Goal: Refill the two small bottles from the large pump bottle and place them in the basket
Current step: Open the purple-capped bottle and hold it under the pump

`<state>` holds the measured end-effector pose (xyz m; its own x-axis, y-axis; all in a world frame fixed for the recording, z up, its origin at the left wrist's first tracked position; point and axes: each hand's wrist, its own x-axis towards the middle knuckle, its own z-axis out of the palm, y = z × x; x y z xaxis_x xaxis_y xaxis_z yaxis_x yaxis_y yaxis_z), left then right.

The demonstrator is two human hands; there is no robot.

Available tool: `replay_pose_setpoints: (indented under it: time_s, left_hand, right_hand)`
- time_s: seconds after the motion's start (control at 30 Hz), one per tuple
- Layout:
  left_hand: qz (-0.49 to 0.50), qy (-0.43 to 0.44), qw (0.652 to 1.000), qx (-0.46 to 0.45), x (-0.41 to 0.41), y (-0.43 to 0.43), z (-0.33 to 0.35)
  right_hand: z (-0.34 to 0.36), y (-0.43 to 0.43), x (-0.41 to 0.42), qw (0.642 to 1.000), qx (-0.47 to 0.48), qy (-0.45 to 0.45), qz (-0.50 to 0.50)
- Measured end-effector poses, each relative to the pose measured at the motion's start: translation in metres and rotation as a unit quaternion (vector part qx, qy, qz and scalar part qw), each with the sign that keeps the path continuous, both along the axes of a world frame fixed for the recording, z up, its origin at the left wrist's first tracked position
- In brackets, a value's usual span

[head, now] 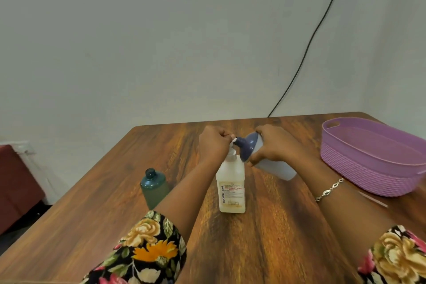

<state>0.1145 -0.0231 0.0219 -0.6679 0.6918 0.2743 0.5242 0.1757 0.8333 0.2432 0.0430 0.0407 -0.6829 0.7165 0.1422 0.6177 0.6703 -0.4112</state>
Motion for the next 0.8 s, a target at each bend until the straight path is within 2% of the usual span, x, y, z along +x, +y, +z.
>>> replay_pose_setpoints:
  time_s: [0.1,0.33,0.47,0.8]
  left_hand:
    - [-0.012,-0.004,0.999,-0.031,0.0,0.004,0.011]
    - [-0.006,-0.006,1.0,-0.025,0.001,-0.002,-0.001]
    - [-0.008,-0.044,0.999,-0.023,-0.001,-0.002,0.007]
    - [0.011,-0.015,0.998,-0.066,-0.003,0.007,0.006]
  right_hand:
    - [0.005,0.002,0.003,1.0,0.016,-0.002,0.002]
    - [-0.007,0.002,-0.004,1.0,0.018,-0.015,-0.003]
    - [-0.004,0.001,-0.002,1.0,0.01,0.01,-0.003]
    - [-0.009,0.005,-0.004,1.0,-0.005,-0.002,-0.002]
